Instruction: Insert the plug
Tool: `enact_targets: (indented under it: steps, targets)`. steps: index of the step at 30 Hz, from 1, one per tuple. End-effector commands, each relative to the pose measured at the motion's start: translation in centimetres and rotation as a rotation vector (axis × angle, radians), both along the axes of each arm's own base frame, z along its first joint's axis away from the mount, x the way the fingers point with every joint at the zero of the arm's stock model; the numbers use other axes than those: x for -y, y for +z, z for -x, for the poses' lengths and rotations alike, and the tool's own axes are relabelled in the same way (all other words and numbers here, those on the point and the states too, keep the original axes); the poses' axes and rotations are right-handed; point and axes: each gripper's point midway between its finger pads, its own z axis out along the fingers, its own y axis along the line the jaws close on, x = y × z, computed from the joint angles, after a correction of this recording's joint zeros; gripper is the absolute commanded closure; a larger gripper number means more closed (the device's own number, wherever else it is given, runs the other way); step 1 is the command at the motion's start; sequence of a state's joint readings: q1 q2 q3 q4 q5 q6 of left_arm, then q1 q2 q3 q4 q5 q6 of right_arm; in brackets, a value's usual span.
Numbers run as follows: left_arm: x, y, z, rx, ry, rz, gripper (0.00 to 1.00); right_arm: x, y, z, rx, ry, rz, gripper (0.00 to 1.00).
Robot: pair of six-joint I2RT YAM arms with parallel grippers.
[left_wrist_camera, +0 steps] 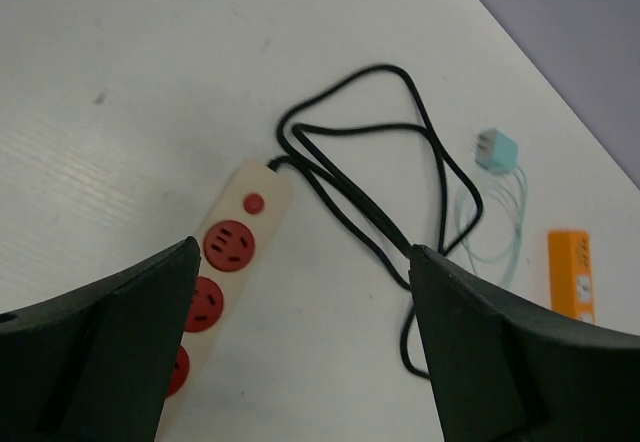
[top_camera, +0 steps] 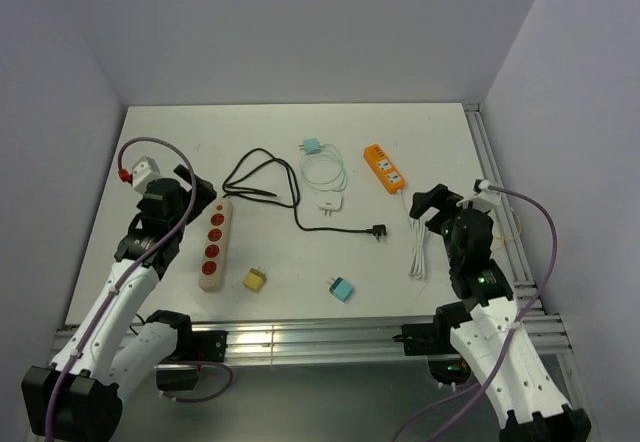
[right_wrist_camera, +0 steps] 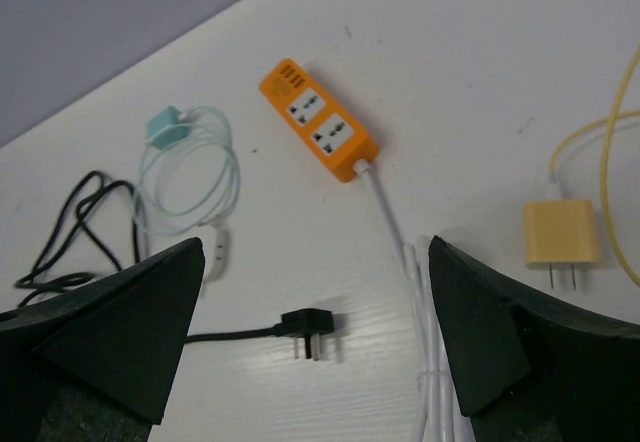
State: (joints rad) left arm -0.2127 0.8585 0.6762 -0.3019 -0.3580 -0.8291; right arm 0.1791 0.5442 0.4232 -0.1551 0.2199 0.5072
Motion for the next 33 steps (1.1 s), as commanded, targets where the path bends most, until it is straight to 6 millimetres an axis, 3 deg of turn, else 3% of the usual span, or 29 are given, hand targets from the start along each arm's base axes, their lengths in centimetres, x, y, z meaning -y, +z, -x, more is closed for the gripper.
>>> enact_targets:
  steps: [1, 3, 4, 6, 7, 8, 17, 18, 19, 21, 22, 23, 26, 27, 33]
  targets:
    - [3.9, 1.8, 0.7, 0.055, -0.227, 0.077, 0.09, -2.1, 3.7, 1.0, 0.067, 0.142, 0.001, 0.00]
    - [5.4, 1.9, 1.2, 0.072, -0.302, 0.128, 0.11, -2.5, 4.7, 1.2, 0.079, 0.167, -0.004, 0.00]
    - [5.9, 2.2, 1.2, 0.088, -0.328, 0.141, 0.12, -2.4, 3.9, 1.1, 0.029, 0.161, -0.003, 0.00]
    - [6.7, 2.3, 1.4, 0.093, -0.384, 0.144, 0.13, -2.8, 4.3, 0.9, -0.005, 0.187, 0.014, 0.00]
    - [6.9, 2.3, 1.5, 0.089, -0.394, 0.141, 0.13, -2.8, 2.9, 0.7, -0.076, 0.189, 0.024, 0.00]
    - [7.0, 2.4, 1.5, 0.086, -0.401, 0.138, 0.13, -3.0, 3.2, 0.3, -0.089, 0.193, 0.022, 0.00]
    - [8.9, 1.8, 1.8, 0.018, -0.469, 0.197, 0.14, -4.9, -0.4, -3.0, -0.376, 0.257, 0.018, 0.00]
    - [9.4, 1.7, 1.9, 0.006, -0.485, 0.196, 0.14, -5.1, -1.9, -3.2, -0.448, 0.263, 0.021, 0.00]
    - [9.8, 1.8, 1.7, -0.006, -0.497, 0.195, 0.14, -5.2, -1.4, -4.0, -0.450, 0.261, 0.028, 0.01]
    - [10.3, 1.5, 1.8, -0.029, -0.517, 0.196, 0.15, -4.8, -2.6, -4.9, -0.516, 0.221, 0.064, 0.02]
    - [10.8, 1.4, 1.8, -0.038, -0.533, 0.197, 0.15, -4.8, -2.1, -5.4, -0.524, 0.192, 0.092, 0.02]
    - [11.3, 1.4, 1.9, -0.042, -0.555, 0.201, 0.16, -4.3, -3.4, -5.4, -0.589, 0.137, 0.096, 0.02]
    - [11.8, 1.7, 1.9, -0.047, -0.582, 0.180, 0.16, -0.9, -3.4, -6.5, -0.630, -0.055, 0.105, 0.03]
    - [12.0, 1.7, 2.1, -0.051, -0.592, 0.171, 0.16, -0.7, -3.8, -7.1, -0.633, -0.056, 0.105, 0.04]
    - [13.0, 2.2, 1.5, -0.059, -0.624, 0.130, 0.16, -2.1, -4.1, -8.9, -0.642, 0.003, 0.057, 0.07]
